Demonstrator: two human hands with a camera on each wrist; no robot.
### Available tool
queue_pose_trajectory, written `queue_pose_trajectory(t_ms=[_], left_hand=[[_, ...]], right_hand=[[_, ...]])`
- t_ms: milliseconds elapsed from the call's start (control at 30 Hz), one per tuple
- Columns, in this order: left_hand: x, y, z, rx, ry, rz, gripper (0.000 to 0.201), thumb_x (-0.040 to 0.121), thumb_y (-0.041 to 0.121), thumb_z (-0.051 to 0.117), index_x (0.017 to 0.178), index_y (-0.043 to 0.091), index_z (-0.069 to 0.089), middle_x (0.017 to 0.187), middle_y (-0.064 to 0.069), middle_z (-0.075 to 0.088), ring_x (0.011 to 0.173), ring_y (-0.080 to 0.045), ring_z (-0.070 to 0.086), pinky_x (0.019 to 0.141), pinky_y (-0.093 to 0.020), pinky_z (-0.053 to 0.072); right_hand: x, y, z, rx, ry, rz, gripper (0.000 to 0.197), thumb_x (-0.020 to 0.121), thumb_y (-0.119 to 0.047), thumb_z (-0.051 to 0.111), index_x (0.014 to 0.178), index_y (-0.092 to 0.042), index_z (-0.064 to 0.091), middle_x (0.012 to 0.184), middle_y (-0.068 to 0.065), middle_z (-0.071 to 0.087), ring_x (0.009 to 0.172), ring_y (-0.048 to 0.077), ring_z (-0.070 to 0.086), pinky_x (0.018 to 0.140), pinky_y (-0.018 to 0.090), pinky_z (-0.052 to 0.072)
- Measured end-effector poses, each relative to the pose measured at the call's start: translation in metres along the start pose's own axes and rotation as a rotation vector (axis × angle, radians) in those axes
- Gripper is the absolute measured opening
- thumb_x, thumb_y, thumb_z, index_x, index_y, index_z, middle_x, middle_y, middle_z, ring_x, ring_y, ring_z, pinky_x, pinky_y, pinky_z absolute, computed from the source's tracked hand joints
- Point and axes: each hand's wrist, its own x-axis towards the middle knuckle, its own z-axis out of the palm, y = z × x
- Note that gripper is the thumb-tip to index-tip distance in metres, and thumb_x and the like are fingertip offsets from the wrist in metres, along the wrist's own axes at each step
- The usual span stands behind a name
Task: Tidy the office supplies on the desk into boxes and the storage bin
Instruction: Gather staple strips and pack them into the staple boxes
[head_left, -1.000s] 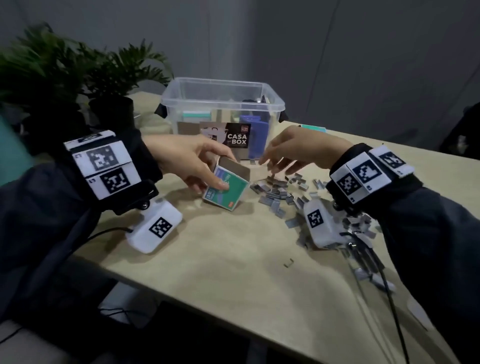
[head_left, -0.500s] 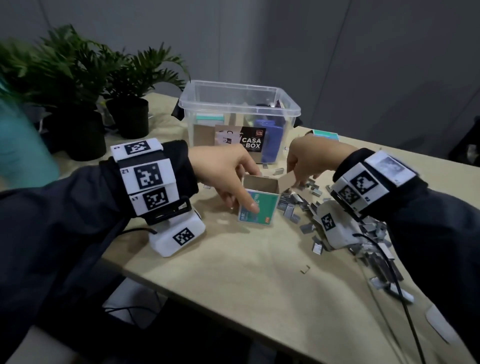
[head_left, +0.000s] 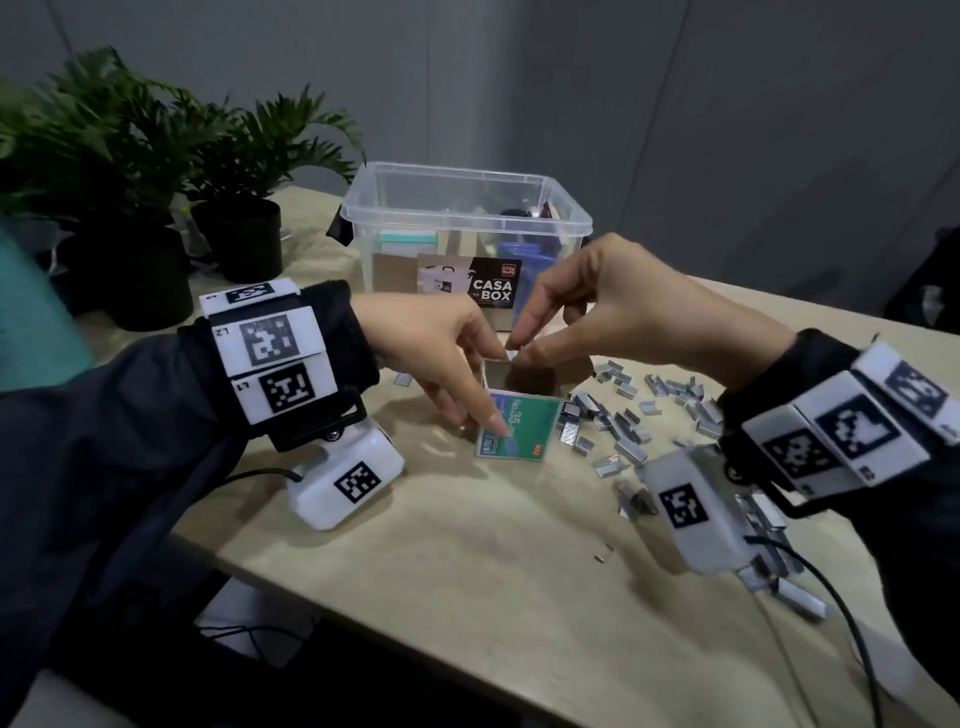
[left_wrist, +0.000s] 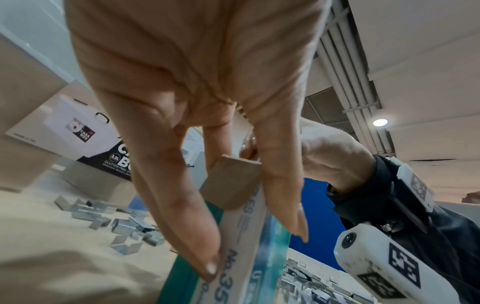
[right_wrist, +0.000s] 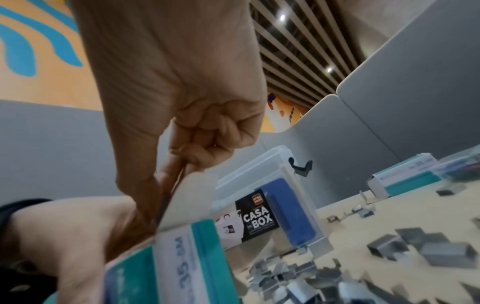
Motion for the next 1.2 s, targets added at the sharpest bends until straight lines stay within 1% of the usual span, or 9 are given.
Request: queue_pose_trajectory(t_ms=[200, 300, 400, 500, 600, 767, 1000, 1100, 1200], left_hand=[[0.004, -0.002, -0.001, 0.003, 0.007, -0.005, 0.048, 0.068, 0.013, 0.084, 0.108, -0.007, 0.064, 0.092, -0.012, 0.075, 0.078, -0.020, 0.073, 0.073, -0.026, 0.060], [0.004, -0.003, -0.002, -0.003, -0.010, -0.004, 0.039, 0.069, 0.014, 0.083, 0.103, 0.001, 0.070, 0.094, -0.012, 0.075, 0.084, -0.022, 0.073, 0.077, -0.029, 0.060], [0.004, -0.003, -0.002, -0.004, -0.024, 0.005, 0.047, 0.061, 0.022, 0.084, 0.103, 0.004, 0.073, 0.095, -0.013, 0.075, 0.081, -0.020, 0.072, 0.076, -0.027, 0.060], [0.005, -0.003, -0.002, -0.009, -0.035, 0.007, 0.052, 0.057, 0.024, 0.084, 0.104, 0.007, 0.073, 0.094, -0.010, 0.075, 0.080, -0.020, 0.072, 0.071, -0.024, 0.059], [0.005, -0.004, -0.002, -0.010, -0.036, 0.007, 0.060, 0.052, 0.027, 0.084, 0.107, 0.005, 0.072, 0.095, -0.009, 0.075, 0.080, -0.022, 0.072, 0.068, -0.022, 0.057], [0.007, -0.005, -0.003, -0.005, -0.015, 0.005, 0.068, 0.045, 0.030, 0.087, 0.107, 0.005, 0.072, 0.097, -0.008, 0.075, 0.085, -0.029, 0.073, 0.068, -0.025, 0.058], [0.005, -0.003, -0.002, 0.058, -0.046, 0.032, 0.065, 0.047, 0.038, 0.086, 0.107, 0.014, 0.074, 0.091, 0.001, 0.076, 0.084, -0.028, 0.072, 0.071, -0.028, 0.057], [0.000, -0.001, -0.004, 0.106, 0.075, 0.101, 0.062, 0.049, 0.038, 0.087, 0.109, 0.030, 0.072, 0.091, 0.008, 0.072, 0.078, -0.021, 0.071, 0.066, -0.022, 0.054], [-0.004, -0.002, -0.008, 0.198, 0.222, 0.292, 0.059, 0.051, 0.037, 0.089, 0.107, 0.034, 0.071, 0.109, 0.015, 0.061, 0.094, -0.013, 0.065, 0.063, -0.010, 0.049]], right_hand=[[0.003, 0.007, 0.006, 0.020, -0.049, -0.045, 0.011, 0.074, -0.014, 0.085, 0.082, -0.013, 0.078, 0.058, -0.003, 0.068, 0.053, 0.006, 0.064, 0.055, 0.019, 0.053], [0.004, 0.018, 0.005, -0.089, -0.062, -0.120, 0.015, 0.072, -0.026, 0.086, 0.084, -0.021, 0.080, 0.071, 0.002, 0.073, 0.056, 0.011, 0.060, 0.056, 0.015, 0.047], [0.001, 0.022, -0.002, -0.245, -0.162, -0.186, 0.012, 0.073, -0.031, 0.084, 0.084, -0.029, 0.080, 0.093, -0.010, 0.075, 0.072, 0.007, 0.060, 0.062, 0.010, 0.041], [-0.002, 0.024, -0.012, -0.185, -0.145, -0.165, 0.020, 0.078, -0.043, 0.074, 0.087, -0.026, 0.080, 0.096, -0.011, 0.073, 0.085, 0.003, 0.063, 0.067, 0.010, 0.044], [0.004, 0.039, -0.028, -0.133, 0.031, 0.034, 0.021, 0.087, -0.040, 0.068, 0.089, -0.021, 0.078, 0.085, -0.002, 0.072, 0.078, 0.008, 0.064, 0.057, 0.019, 0.052], [0.014, 0.059, -0.014, -0.392, -0.366, 0.473, 0.034, 0.078, -0.041, 0.078, 0.088, -0.009, 0.073, 0.078, 0.002, 0.075, 0.073, 0.013, 0.073, 0.056, 0.020, 0.055], [0.026, 0.058, 0.002, -0.398, -0.378, 0.472, 0.024, 0.079, -0.026, 0.081, 0.092, -0.007, 0.075, 0.076, 0.000, 0.075, 0.062, 0.003, 0.070, 0.053, 0.019, 0.053], [0.023, 0.057, 0.001, -0.421, -0.360, 0.432, 0.011, 0.079, -0.017, 0.081, 0.083, -0.010, 0.073, 0.067, -0.004, 0.069, 0.042, -0.004, 0.059, 0.042, 0.012, 0.043], [0.020, 0.060, -0.005, -0.438, -0.328, 0.428, 0.018, 0.079, -0.016, 0.081, 0.067, -0.016, 0.067, 0.064, -0.005, 0.067, 0.041, -0.004, 0.058, 0.041, 0.011, 0.041]])
